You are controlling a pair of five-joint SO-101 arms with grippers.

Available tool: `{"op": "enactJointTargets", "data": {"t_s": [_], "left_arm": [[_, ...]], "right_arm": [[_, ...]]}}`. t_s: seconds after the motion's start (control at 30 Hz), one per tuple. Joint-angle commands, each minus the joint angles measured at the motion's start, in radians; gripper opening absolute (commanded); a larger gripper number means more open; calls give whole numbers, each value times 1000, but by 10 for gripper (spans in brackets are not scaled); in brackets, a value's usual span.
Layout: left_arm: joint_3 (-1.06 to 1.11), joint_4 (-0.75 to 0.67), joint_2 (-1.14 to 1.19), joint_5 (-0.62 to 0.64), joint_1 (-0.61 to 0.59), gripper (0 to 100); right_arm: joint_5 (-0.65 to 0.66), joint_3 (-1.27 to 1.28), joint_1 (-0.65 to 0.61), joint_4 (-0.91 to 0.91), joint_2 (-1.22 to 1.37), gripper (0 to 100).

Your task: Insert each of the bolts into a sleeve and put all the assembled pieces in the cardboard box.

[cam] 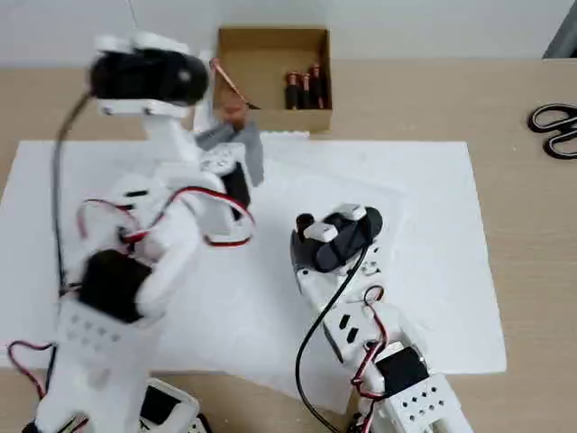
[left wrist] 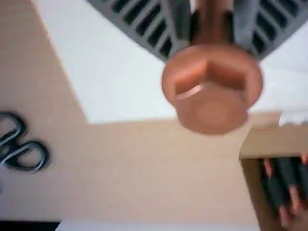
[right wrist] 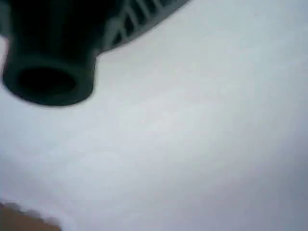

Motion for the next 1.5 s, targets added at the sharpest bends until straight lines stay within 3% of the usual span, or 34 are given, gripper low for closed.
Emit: {"op": "enactJointTargets", "data": {"t_s": [0.0,0.23,1.47], "left_arm": [[150,-169,-28,17,28,5],[251,-226,-28,17,138,5],[354,-238,-29,64,138,5]], "right_arm": [[-8,-11,-27,-24,-21,4],[-8,-11,-27,-24,-21,4],[-8,-11,-22,-25,-21,4]]}}
